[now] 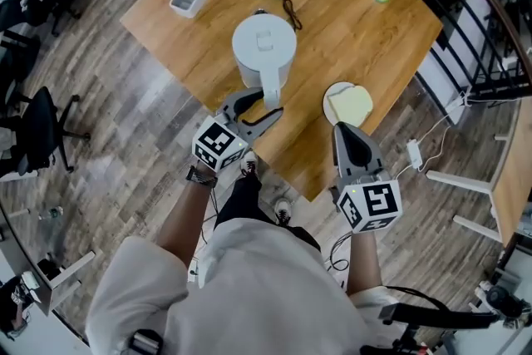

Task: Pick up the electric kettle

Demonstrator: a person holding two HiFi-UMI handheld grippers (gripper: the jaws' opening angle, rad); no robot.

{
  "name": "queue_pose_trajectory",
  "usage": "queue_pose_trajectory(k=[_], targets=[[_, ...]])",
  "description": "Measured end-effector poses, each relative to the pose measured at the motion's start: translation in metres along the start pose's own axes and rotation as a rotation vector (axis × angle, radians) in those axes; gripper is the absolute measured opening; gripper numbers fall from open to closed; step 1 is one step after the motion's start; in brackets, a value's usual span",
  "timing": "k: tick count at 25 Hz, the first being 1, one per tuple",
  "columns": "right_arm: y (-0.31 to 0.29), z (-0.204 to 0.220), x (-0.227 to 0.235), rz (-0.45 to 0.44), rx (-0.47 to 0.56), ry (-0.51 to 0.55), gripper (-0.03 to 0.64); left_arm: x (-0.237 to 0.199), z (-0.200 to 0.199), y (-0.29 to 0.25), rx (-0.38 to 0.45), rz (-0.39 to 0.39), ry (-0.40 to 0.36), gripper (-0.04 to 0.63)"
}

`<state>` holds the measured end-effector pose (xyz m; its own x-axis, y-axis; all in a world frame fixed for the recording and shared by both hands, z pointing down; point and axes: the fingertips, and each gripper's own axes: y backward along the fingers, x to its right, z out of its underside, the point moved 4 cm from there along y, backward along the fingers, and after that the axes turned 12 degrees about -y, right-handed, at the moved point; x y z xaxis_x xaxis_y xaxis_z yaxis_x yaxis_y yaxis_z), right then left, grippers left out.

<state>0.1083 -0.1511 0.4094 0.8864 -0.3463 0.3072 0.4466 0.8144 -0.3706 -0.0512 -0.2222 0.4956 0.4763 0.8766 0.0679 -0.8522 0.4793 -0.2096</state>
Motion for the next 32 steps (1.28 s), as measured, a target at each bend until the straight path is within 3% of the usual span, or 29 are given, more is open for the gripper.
queue_pose_trajectory(k=[8, 21, 30, 32], targets=[[-0.004, 0.006, 0.005, 0.011, -0.019, -0.020, 0.011, 0.001, 0.003, -0.016, 0.054, 0.085, -0.007, 0.207], [-0.011, 0.011, 0.006, 0.027, -0.037, -0.039, 0.012, 0.001, 0.001, -0.033, 0.098, 0.155, -0.022, 0.207], [-0.011, 0.016, 0.007, 0.031, -0.041, -0.057, 0.011, 0.000, -0.002, -0.036, 0.101, 0.154, -0.037, 0.206], [-0.010, 0.017, 0.007, 0.031, -0.043, -0.059, 0.011, -0.002, -0.002, -0.036, 0.102, 0.140, -0.041, 0.174]])
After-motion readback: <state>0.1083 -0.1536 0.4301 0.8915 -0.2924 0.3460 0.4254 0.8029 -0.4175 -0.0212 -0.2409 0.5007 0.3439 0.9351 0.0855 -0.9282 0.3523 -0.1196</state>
